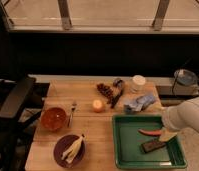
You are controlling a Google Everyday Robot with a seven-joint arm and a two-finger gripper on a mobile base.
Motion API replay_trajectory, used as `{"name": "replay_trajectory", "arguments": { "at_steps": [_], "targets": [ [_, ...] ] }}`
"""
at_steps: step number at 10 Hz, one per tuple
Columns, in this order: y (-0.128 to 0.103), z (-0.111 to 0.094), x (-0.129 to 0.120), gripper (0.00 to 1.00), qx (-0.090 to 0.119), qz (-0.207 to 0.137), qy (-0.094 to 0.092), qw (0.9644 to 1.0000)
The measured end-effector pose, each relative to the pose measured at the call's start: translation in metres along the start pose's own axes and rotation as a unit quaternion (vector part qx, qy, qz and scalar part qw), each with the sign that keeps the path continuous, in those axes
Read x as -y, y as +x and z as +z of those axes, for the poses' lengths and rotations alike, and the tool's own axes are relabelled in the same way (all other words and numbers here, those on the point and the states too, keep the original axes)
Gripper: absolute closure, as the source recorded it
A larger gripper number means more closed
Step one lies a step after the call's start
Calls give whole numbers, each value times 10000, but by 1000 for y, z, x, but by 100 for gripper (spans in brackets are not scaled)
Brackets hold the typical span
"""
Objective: Place brush in tray
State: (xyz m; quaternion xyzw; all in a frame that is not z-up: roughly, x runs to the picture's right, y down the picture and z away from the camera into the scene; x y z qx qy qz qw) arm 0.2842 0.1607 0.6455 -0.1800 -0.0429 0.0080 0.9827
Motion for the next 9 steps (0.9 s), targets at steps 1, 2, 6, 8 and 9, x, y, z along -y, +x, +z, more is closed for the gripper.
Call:
{"name": "replay_trajectory", "arguments": {
  "at_steps": [1, 2, 6, 8, 9],
  "targets": [
    [0, 0, 0, 20, -4, -4, 1, 10000],
    [0, -1, 1, 20, -15, -16, 3, 10000],
    [5, -12, 52, 20, -272, -1188, -115, 9925],
    [-6, -12, 95, 20, -279, -2306, -201, 9725],
    [-13, -12, 110, 20, -264, -2893, -239, 9566]
  ]
}}
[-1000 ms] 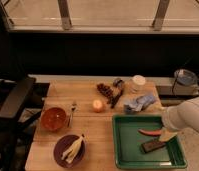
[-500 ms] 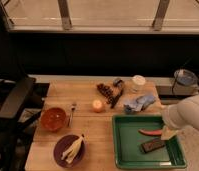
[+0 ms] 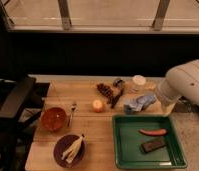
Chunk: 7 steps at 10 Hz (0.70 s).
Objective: Place brush in tray
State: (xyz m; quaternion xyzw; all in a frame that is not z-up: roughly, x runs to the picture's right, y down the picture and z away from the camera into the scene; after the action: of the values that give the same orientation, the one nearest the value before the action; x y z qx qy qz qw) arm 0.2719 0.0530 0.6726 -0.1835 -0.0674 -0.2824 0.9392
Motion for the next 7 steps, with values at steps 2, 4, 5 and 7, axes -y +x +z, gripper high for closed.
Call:
{"name": "replay_trajectory", "arguments": {
  "at_steps": [2, 4, 5, 7],
  "targets": [
    [-18, 5, 40, 20, 56, -941, 92, 9955],
    [-21, 5, 44, 20, 50, -1022, 121, 9947],
    [-22, 6, 45, 20, 53, -1030, 124, 9946],
    [-22, 6, 45, 20, 49, -1031, 124, 9946]
  ]
}}
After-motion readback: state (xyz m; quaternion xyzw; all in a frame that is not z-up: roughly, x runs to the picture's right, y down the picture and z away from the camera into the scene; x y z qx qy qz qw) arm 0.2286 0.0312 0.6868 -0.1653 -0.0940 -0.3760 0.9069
